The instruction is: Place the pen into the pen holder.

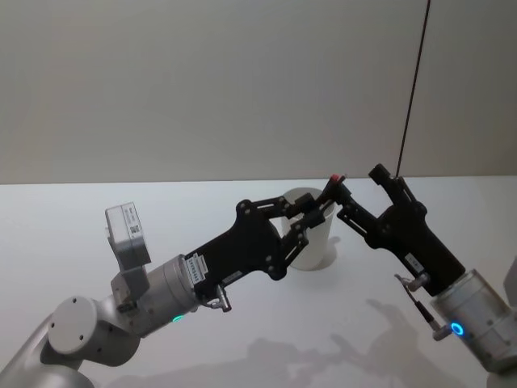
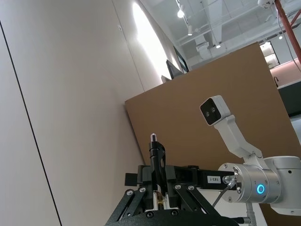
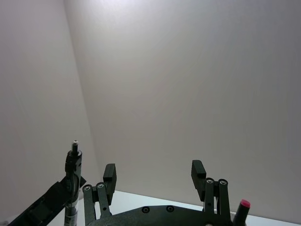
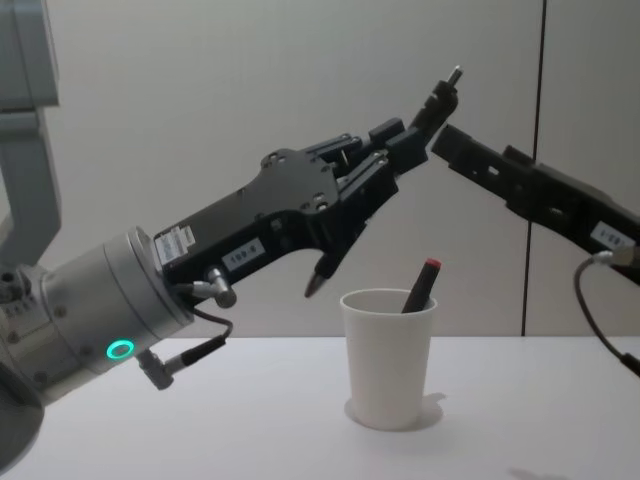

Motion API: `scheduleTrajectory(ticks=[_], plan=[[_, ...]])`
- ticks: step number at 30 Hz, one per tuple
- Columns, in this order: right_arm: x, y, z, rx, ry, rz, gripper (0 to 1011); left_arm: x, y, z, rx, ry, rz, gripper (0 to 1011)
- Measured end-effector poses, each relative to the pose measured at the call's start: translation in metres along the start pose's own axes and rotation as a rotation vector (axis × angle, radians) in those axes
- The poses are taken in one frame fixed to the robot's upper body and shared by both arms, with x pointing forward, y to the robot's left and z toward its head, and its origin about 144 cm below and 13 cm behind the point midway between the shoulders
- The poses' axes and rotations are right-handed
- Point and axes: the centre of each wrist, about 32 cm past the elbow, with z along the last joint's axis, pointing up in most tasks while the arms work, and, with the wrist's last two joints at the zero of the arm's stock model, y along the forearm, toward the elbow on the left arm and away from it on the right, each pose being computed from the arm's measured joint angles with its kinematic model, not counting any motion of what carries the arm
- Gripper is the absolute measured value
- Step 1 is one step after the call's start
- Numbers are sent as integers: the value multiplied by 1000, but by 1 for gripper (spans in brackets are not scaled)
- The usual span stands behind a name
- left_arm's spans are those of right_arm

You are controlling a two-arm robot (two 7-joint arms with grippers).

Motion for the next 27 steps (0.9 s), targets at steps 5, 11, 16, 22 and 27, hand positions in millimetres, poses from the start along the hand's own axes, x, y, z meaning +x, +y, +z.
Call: scheduleTrajectory(ticks=[5,11,16,22,27], plan=[[-1,2,-1,6,27,32,1001,0,0,0,0,0,0,172],[-3,2,-1,9,45,61,1001,0,0,0,0,0,0,172],[-5,0,-1,9,50,70,1001,0,0,0,0,0,0,171],[-6,-4,0,6,51,71,1001,0,0,0,0,0,0,172],[-6,-8,1,5,51,69,1001,0,0,0,0,0,0,172]])
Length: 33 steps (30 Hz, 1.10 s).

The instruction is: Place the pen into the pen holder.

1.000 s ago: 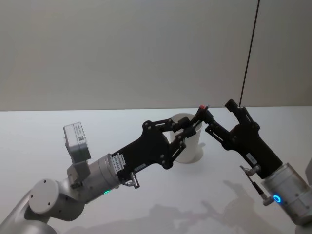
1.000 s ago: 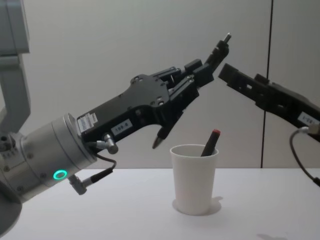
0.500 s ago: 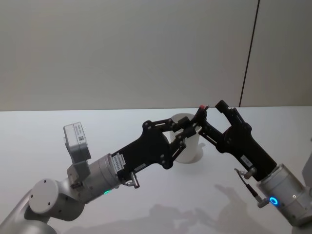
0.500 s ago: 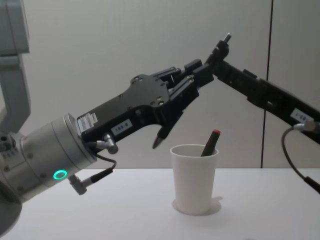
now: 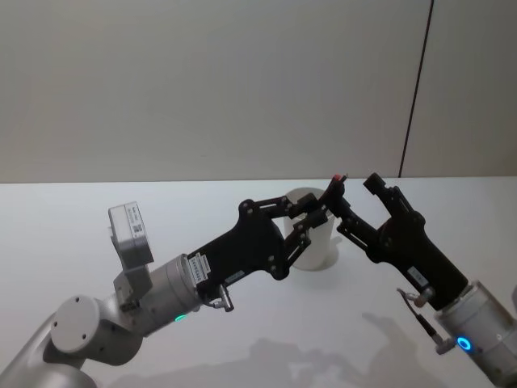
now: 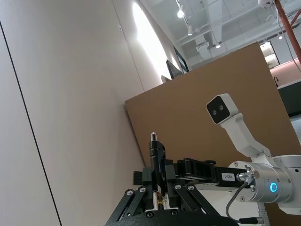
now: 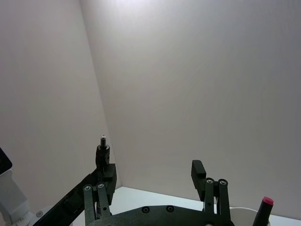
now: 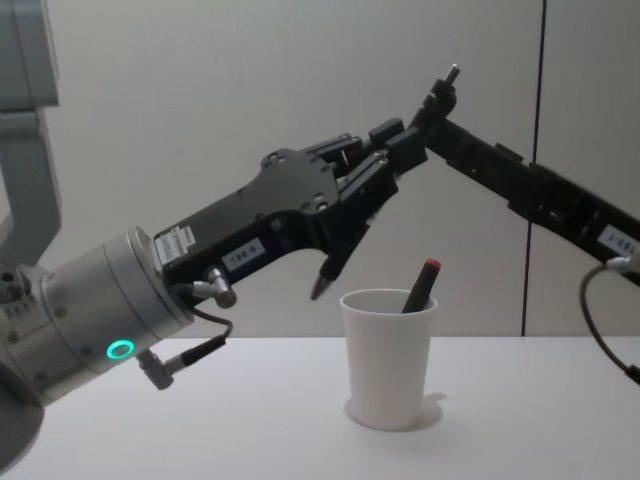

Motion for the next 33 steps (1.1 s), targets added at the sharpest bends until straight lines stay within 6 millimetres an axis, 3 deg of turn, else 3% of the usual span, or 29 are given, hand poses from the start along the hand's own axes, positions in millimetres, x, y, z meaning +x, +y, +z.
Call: scheduleTrajectory(ticks=[33], plan=[[-5,-15,7,41,29,60,1001,0,0,0,0,0,0,172]])
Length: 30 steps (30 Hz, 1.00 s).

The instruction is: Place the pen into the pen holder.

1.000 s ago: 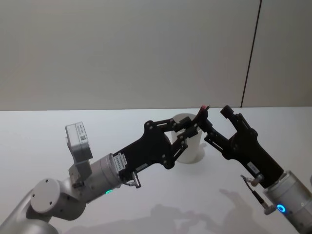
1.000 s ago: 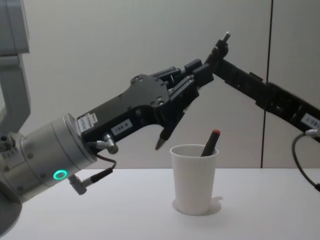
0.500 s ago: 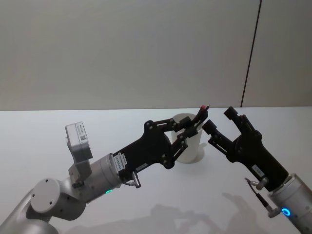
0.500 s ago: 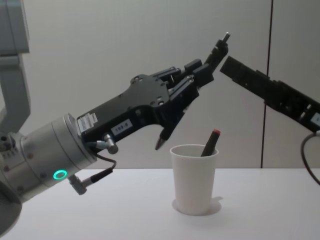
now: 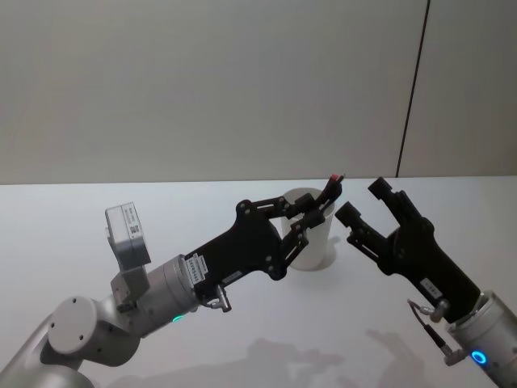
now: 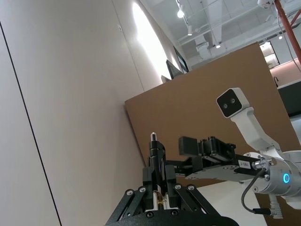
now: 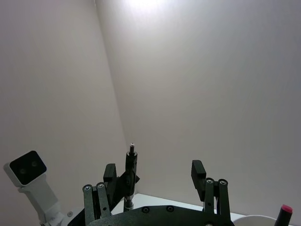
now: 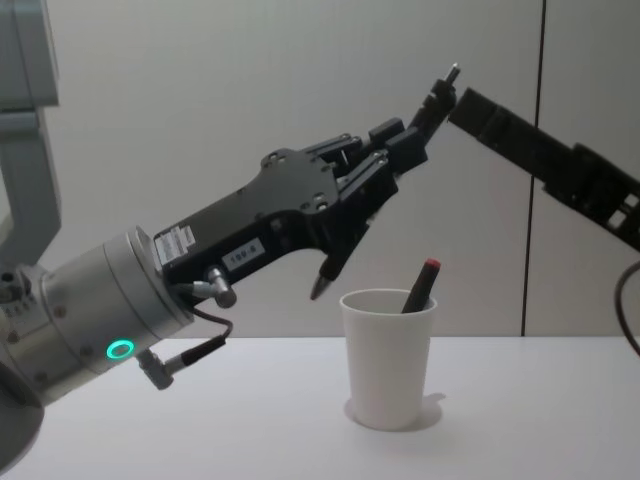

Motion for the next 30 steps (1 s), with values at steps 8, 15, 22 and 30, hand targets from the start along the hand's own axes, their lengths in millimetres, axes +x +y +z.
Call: scheduleTrajectory(ticks=[8,15,22,30], plan=[[0,2,0,24,26,7,1001,0,0,0,0,0,0,172],[2,7,-3,39,49,-2,1002,0,0,0,0,0,0,171],[4,12,-5,52,80,6,1001,0,0,0,0,0,0,171],[4,18,-8,61,119,36,1001,0,0,0,0,0,0,171]])
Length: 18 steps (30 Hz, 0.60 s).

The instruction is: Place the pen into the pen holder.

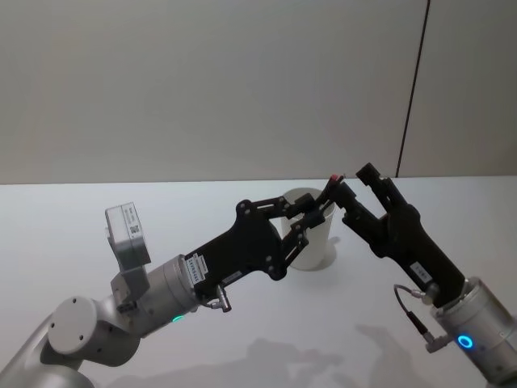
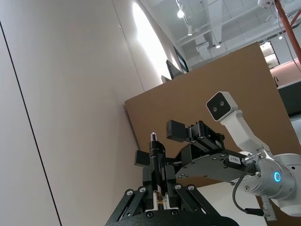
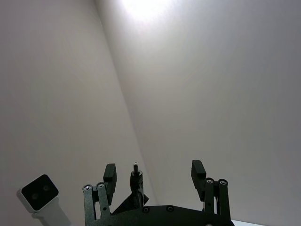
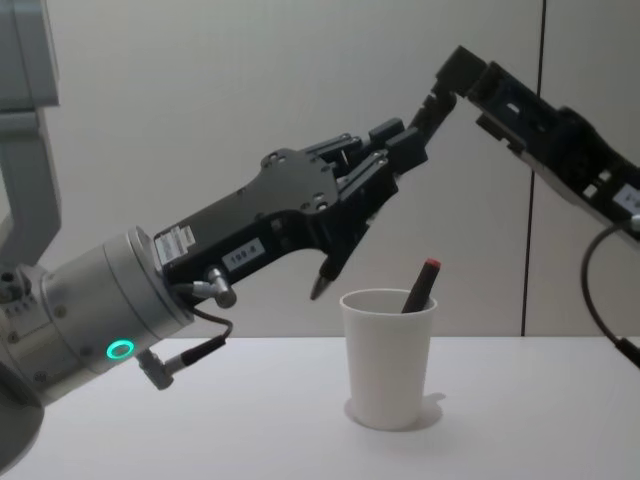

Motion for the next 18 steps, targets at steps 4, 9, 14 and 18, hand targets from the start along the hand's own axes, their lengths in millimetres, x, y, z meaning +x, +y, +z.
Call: scheduleTrajectory(ticks=[4,9,14,18], plan=[[1,3,-2,0,14,6,1001,0,0,0,0,0,0,172],[2,7,-5,-4,28,5,1001,0,0,0,0,0,0,172],[4,11,-8,-13,38,-5,1001,0,0,0,0,0,0,172],[5,14,-10,-19,46,-7,1001,0,0,0,0,0,0,172]])
